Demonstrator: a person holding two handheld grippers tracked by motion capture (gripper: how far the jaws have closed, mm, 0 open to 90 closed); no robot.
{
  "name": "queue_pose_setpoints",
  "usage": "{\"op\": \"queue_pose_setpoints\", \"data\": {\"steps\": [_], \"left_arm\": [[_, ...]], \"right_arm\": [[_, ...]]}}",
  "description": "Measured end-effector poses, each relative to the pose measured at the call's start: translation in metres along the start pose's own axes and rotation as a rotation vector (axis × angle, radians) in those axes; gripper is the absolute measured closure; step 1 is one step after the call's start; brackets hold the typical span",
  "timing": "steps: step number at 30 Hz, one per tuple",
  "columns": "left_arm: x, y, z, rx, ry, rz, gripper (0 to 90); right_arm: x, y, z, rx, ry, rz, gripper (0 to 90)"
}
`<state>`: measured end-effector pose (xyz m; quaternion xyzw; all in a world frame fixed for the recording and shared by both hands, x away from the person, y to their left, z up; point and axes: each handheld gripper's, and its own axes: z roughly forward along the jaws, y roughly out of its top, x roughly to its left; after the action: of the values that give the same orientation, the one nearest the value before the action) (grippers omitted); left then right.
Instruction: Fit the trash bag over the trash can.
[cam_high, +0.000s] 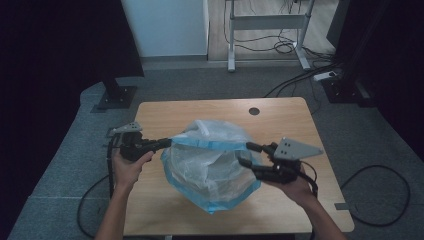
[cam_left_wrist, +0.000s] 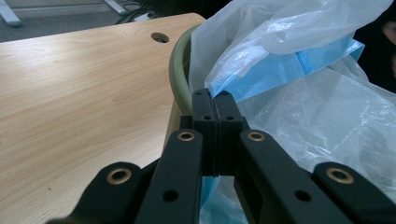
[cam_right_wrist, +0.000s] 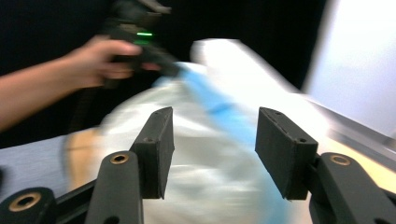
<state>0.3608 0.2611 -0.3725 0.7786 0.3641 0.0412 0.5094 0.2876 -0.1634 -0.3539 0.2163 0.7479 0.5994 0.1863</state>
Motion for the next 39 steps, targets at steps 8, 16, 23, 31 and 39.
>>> {"op": "queue_pose_setpoints", "data": {"steps": [8,16,23,31,39], "left_arm": [[0.003,0.004,0.002,-0.008,0.001,-0.001,90.0],[0.014,0.010,0.004,-0.014,-0.001,-0.017,90.0],[0.025,0.016,0.014,-0.011,0.001,-0.043,90.0],[0.031,0.014,0.021,-0.004,0.027,-0.054,90.0],[0.037,0.007,0.040,0.044,0.046,-0.103,90.0]], "right_arm": [[-0.046,-0.002,0.028,0.046,-0.051,0.080,64.3],[-0.064,0.001,0.050,0.061,-0.023,0.112,89.0],[-0.091,-0.009,0.070,0.088,-0.098,0.243,89.0],[-0.102,-0.029,0.087,0.117,-0.116,0.308,89.0],[-0.103,-0.047,0.106,0.196,-0.115,0.341,89.2]]}}
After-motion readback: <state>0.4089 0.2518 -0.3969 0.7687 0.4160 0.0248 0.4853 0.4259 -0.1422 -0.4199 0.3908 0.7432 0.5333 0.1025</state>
